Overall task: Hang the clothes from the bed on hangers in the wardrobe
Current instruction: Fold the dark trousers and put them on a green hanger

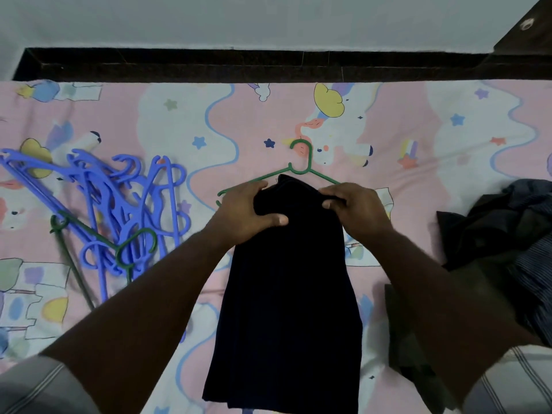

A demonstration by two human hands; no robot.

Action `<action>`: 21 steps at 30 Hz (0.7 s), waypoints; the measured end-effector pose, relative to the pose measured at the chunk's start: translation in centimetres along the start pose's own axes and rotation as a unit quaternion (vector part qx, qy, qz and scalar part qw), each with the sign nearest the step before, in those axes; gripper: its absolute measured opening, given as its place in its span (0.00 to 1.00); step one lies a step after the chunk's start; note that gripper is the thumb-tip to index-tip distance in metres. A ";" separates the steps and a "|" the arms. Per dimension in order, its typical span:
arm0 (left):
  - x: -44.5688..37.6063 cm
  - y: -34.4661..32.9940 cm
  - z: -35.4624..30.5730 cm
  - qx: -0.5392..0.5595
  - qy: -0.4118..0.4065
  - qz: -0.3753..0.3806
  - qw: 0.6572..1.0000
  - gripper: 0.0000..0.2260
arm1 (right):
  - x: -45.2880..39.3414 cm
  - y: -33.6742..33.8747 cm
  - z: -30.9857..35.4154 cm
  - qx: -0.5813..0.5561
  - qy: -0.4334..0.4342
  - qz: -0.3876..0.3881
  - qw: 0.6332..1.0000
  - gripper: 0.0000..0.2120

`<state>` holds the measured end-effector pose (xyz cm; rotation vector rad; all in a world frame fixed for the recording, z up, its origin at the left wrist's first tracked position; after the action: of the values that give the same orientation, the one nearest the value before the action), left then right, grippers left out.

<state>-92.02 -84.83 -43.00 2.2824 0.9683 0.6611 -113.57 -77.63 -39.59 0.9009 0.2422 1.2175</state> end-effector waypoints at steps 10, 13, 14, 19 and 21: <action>-1.4 -1.5 -2.1 -0.219 -0.061 0.098 0.969 0.45 | -0.3 -3.5 1.0 0.188 0.063 0.129 0.972 0.24; -1.4 -1.4 -3.3 -0.234 -0.094 0.104 0.962 0.37 | 0.8 -3.1 2.9 0.186 0.138 0.085 0.969 0.18; -1.3 -1.2 -3.6 -0.233 -0.107 0.101 0.961 0.31 | 1.3 -2.9 3.3 0.186 0.165 0.067 0.966 0.17; 1.0 0.1 -5.4 -0.259 -0.156 0.058 0.952 0.19 | 4.6 -1.7 3.8 0.193 0.218 -0.015 0.957 0.17; 3.0 0.7 -6.3 -0.259 -0.157 0.039 0.952 0.18 | 6.8 -1.1 4.6 0.187 0.234 -0.044 0.953 0.16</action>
<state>-93.78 -81.01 -37.40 1.8836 0.4831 0.4912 -107.51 -73.83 -35.40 0.9001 0.9093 1.3114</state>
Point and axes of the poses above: each hand's wrist, its own x-axis away from the middle knuckle, its own y-axis out of the back of the hand, z = x × y, the point moved 10 cm from there along -x, towards the middle knuckle, and after that the axes turned 13 degrees about -y, right-handed, at the moved point
